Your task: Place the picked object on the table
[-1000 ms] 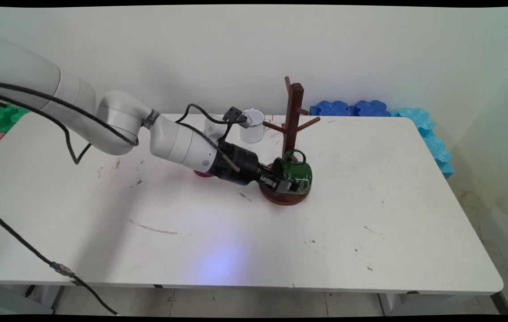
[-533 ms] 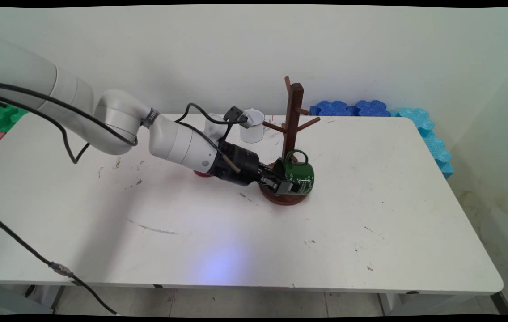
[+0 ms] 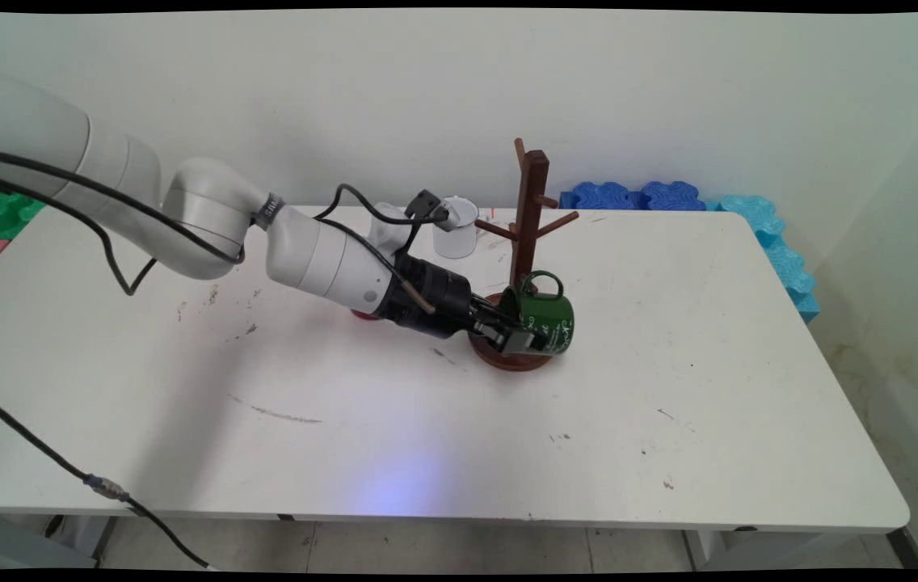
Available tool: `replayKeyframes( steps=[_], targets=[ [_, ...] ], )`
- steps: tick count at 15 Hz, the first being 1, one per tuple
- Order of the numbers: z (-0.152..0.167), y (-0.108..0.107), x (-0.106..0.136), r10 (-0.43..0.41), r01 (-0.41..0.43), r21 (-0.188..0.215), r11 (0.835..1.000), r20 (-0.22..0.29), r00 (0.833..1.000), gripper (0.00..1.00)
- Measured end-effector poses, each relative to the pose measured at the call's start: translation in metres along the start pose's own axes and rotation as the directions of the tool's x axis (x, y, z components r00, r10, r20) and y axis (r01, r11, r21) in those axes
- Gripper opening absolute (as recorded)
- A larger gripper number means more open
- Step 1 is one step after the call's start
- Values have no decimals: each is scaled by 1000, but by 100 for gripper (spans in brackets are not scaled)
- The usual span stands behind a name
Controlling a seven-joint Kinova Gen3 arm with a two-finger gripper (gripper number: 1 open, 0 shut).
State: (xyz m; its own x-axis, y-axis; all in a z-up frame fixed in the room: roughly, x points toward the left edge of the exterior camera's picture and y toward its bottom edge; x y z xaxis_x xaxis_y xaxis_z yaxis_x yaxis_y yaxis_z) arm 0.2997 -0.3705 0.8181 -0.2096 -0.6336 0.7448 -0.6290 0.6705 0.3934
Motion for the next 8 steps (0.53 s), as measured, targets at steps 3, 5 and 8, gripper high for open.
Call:
replayKeyframes(
  steps=[3, 5, 8],
  targets=[
    [-2, 5, 1, 6, -6, -7, 1000, -1, 1000, 0],
    [-3, 9, 2, 10, -10, -12, 1000, -2, 1000, 0],
    [-6, 16, 2, 16, -17, -18, 1000, -3, 1000, 0]
  ],
)
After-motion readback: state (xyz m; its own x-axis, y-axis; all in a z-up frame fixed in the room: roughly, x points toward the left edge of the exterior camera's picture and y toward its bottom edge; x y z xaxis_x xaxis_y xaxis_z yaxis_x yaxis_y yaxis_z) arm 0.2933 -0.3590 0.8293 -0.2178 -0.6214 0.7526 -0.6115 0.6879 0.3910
